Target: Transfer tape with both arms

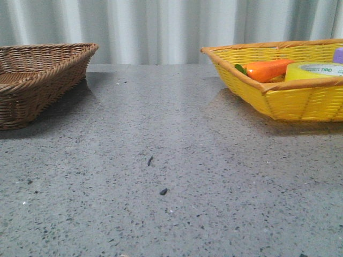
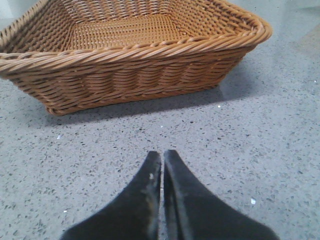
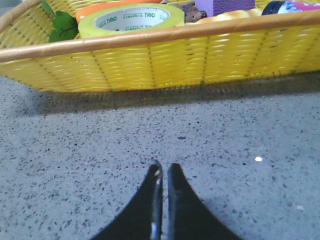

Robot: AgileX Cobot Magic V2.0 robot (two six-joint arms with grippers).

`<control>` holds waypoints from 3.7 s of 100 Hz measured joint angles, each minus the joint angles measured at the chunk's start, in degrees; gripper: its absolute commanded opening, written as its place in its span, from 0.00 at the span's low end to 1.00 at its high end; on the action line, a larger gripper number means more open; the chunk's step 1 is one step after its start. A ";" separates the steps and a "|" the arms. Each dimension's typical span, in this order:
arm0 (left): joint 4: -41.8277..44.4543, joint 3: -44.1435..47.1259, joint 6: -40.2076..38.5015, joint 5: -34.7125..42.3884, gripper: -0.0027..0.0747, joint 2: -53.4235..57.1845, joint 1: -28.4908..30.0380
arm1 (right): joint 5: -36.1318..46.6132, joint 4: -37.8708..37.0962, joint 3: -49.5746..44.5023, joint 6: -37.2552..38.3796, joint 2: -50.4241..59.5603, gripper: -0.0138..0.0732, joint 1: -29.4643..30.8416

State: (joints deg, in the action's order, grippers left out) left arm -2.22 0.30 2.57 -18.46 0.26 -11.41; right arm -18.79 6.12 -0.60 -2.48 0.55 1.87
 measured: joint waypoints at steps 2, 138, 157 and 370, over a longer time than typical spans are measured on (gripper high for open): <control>0.00 0.00 0.00 0.00 0.01 0.00 0.00 | 0.00 0.00 0.00 0.00 0.00 0.08 0.00; 0.00 0.00 0.00 0.46 0.01 0.00 0.00 | 14.09 3.51 0.00 0.00 0.00 0.08 0.00; -0.29 0.00 0.00 2.42 0.01 0.00 0.00 | 12.07 4.25 0.00 0.00 0.00 0.08 0.00; -18.08 -23.79 0.14 5.90 0.59 -19.93 0.00 | -4.51 16.82 31.39 0.00 -20.23 0.50 0.00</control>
State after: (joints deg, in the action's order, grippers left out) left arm -20.31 -23.50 2.72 -12.56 -19.67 -11.41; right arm -23.30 22.94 30.79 -2.48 -19.68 1.87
